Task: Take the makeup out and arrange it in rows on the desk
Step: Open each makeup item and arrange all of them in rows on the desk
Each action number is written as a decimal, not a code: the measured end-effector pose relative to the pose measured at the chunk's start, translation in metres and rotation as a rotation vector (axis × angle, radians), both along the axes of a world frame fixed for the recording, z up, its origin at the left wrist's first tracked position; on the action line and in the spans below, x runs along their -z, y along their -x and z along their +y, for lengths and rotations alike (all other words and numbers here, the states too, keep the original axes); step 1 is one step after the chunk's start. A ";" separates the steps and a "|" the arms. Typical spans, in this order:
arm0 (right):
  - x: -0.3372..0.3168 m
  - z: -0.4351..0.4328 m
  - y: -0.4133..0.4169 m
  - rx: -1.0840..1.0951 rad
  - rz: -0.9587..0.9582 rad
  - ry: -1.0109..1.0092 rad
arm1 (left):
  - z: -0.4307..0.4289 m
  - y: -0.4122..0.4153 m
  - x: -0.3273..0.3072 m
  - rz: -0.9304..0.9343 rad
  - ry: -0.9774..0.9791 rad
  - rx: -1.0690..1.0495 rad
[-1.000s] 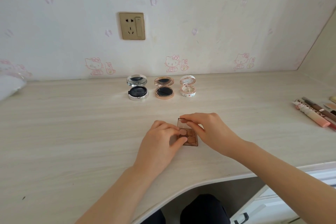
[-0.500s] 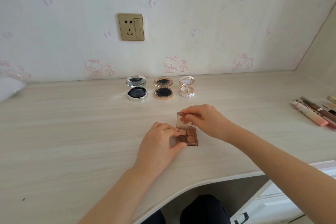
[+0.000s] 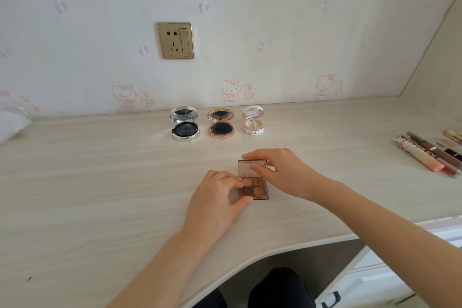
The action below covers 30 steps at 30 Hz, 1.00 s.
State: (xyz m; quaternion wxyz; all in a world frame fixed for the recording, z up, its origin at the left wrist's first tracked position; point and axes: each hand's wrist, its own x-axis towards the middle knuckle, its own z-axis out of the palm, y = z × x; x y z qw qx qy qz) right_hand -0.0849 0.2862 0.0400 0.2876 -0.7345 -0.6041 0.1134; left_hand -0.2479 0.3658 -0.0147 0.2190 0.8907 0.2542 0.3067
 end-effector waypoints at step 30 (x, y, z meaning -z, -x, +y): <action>0.042 0.019 0.038 0.087 -0.144 -0.062 | 0.059 0.026 -0.009 0.190 -0.022 -0.040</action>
